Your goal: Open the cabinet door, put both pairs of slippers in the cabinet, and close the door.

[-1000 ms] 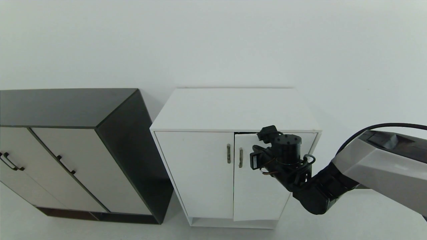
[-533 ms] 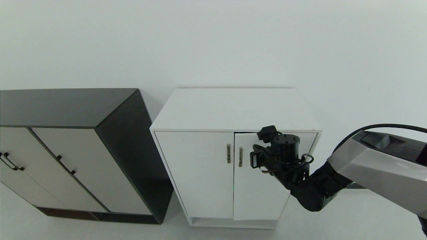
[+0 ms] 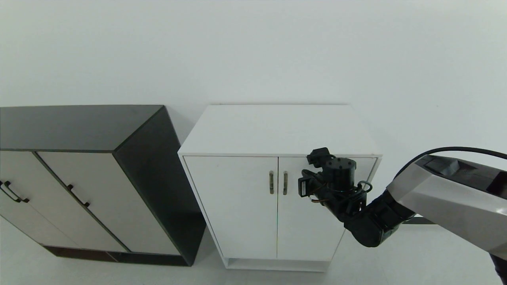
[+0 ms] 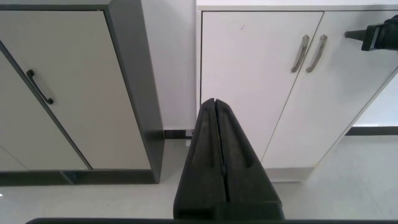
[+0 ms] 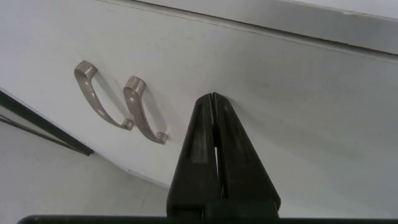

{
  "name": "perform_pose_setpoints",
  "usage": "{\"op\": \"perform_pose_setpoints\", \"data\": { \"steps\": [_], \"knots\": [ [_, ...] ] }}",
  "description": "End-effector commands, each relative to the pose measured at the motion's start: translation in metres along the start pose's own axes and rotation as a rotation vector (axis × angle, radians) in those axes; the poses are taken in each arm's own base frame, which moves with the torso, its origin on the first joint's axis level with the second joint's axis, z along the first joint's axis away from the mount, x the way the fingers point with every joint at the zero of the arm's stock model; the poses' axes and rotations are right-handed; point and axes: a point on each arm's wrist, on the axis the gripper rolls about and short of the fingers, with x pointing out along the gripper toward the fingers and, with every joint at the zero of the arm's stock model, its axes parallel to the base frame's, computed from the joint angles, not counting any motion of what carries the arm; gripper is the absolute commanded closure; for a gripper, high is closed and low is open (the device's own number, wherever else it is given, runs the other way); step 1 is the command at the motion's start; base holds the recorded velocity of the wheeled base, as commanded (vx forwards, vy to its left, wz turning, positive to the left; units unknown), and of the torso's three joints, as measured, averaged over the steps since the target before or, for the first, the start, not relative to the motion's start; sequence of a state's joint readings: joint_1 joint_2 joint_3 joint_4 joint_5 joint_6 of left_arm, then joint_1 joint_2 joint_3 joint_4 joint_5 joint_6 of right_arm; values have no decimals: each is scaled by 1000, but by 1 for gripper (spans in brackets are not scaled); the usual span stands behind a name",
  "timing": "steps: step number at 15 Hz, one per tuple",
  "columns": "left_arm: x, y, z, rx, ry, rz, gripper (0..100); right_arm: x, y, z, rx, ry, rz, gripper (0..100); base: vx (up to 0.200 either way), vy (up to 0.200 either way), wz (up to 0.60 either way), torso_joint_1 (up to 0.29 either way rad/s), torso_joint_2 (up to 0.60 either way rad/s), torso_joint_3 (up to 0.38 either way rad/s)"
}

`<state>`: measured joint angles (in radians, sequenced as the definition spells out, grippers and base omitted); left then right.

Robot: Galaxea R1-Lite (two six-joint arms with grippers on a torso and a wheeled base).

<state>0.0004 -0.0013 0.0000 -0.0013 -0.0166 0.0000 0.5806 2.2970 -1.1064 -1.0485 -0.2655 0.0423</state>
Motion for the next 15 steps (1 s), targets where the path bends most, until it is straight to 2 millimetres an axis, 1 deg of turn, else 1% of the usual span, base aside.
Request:
{"op": "perform_pose_setpoints", "data": {
  "steps": [1, 3, 4, 6, 7, 8, 10, 11, 12, 13, 15],
  "knots": [
    [0, 0, 0, 0, 1, -1, 100, -3, 0, 0, 0, 3, 1, 100, 0, 0, 0, 0, 0, 0],
    [0, 0, 0, 0, 1, -1, 100, -16, -1, 7, -3, 5, 4, 100, 0, 0, 0, 0, 0, 0],
    [0, 0, 0, 0, 1, 1, 100, -26, -1, 15, -1, -6, 7, 100, 0, 0, 0, 0, 0, 0],
    [0, 0, 0, 0, 1, 1, 100, -55, -8, 32, -2, -16, 6, 100, 0, 0, 0, 0, 0, 0],
    [0, 0, 0, 0, 1, -1, 100, -65, -11, 36, -1, -18, 6, 100, 0, 0, 0, 0, 0, 0],
    [0, 0, 0, 0, 1, 1, 100, -95, -21, 50, 5, -32, 2, 100, 0, 0, 0, 0, 0, 0],
    [0, 0, 0, 2, 1, -5, 100, -133, -41, 61, 6, -43, -30, 100, 0, 0, 0, 0, 0, 0],
    [0, 0, 0, 2, 1, -5, 100, -145, -47, 61, 7, -42, -45, 100, 0, 0, 0, 0, 0, 0],
    [0, 0, 0, 2, 1, -4, 100, -175, -62, 56, -5, -22, -108, 100, 0, 0, 0, 0, 0, 0],
    [0, 0, 0, 2, 1, -5, 100, -192, -72, 49, -27, 0, -161, 100, 0, 0, 0, 0, 0, 0],
    [0, 0, 0, 2, 1, -5, 100, -235, -93, 38, -52, 21, -246, 100, 0, 0, 0, 0, 0, 0]
  ]
}}
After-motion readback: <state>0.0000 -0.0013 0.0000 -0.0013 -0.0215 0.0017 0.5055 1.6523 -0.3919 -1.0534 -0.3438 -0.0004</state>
